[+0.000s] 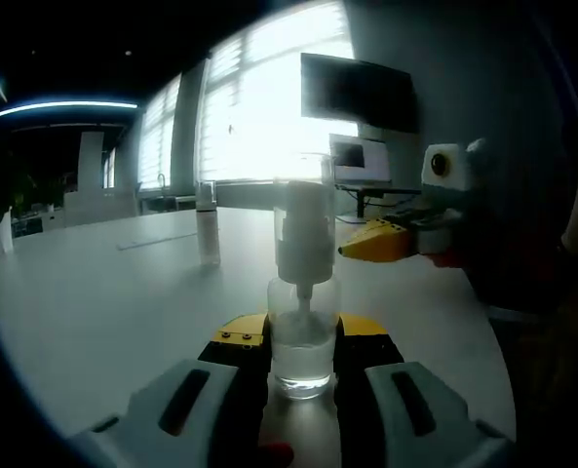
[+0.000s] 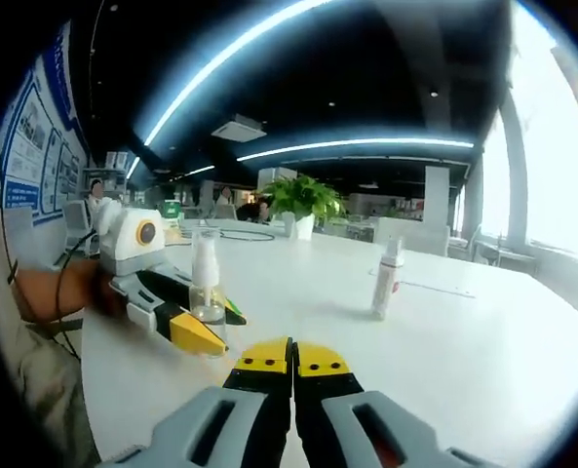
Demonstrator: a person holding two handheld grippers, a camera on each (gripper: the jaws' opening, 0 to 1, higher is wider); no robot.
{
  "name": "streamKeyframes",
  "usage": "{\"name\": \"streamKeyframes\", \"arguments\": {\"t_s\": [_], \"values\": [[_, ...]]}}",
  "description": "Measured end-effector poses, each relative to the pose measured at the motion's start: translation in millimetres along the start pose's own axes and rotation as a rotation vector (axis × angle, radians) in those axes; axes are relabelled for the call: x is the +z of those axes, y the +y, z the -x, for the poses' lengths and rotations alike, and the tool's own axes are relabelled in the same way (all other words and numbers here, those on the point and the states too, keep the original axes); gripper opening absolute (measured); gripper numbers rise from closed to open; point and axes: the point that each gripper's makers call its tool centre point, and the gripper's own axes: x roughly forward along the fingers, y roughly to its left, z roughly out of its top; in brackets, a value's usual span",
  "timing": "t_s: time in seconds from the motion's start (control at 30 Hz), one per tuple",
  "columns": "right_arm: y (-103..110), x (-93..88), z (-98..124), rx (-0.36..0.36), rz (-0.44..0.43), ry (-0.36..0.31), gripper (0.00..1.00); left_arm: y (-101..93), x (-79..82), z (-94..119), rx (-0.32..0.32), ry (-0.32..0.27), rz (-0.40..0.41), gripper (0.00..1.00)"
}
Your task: Clamp pump bottle remove cover press pump head put on cover
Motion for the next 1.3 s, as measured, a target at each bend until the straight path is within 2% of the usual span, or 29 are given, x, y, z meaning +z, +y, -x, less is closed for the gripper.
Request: {"name": "streamKeyframes", "arguments": {"t_s": [0.57,0.93,1.3], "values": [[-6.5,-26.2,1.2,-0.017,-0.052,0.035,0.00,-0.6,0.2,0.6,0.000,0.000,0.000,0.16],[-6.9,-28.1,1.0,-0.023,-0.062,0.037,0.00,0.7,0.2,0.4,0.007,0.003,0.000,0.16],[-5.1,-31.4,0.2,-0.018,-0.031,0.055,0.00,1.4,1.8,-0.3,0.014,0.006,0.007,0.16]]}}
